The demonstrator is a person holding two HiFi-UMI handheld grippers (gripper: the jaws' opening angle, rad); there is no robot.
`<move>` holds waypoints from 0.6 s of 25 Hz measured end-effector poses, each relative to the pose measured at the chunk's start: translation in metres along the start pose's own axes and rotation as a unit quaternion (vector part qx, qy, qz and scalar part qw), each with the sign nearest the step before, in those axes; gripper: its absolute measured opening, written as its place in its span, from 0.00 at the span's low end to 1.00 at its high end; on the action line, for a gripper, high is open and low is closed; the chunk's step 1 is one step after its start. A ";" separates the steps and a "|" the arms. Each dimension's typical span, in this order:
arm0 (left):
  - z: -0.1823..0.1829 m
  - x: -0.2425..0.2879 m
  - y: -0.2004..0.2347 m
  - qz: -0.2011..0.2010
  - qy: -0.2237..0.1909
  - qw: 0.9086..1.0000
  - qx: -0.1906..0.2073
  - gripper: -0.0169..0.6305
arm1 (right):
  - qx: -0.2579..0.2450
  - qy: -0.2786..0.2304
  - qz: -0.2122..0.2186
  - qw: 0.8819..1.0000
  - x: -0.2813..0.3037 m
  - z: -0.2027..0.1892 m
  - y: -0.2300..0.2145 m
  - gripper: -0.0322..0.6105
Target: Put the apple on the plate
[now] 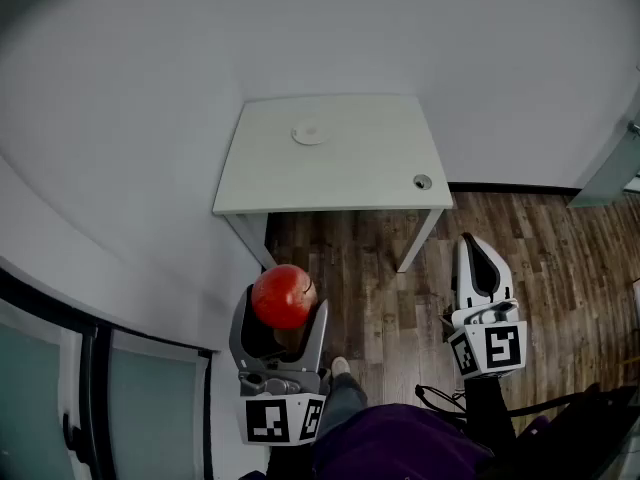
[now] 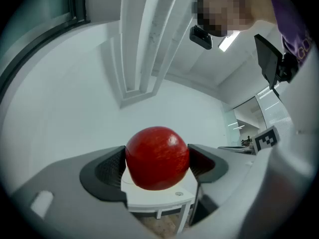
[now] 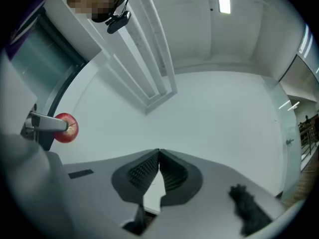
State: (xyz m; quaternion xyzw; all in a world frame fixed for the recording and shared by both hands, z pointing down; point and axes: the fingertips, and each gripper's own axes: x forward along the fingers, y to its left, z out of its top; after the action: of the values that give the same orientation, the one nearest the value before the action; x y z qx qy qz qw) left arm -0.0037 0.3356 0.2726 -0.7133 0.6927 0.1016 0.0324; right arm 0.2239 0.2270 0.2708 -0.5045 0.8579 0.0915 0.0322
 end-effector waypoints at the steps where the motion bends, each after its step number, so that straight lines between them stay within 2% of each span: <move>1: 0.000 0.005 0.006 0.000 0.000 1.000 0.000 0.64 | -0.001 0.001 0.001 1.000 0.008 -0.001 0.002 0.07; 15: -0.017 0.076 0.087 -0.002 0.011 1.000 -0.001 0.64 | -0.005 0.014 -0.002 1.000 0.110 -0.022 0.036 0.07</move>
State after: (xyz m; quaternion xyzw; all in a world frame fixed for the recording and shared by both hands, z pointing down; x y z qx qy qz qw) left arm -0.0866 0.2549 0.2830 -0.7160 0.6914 0.0938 0.0245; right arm 0.1401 0.1454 0.2810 -0.5074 0.8570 0.0888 0.0175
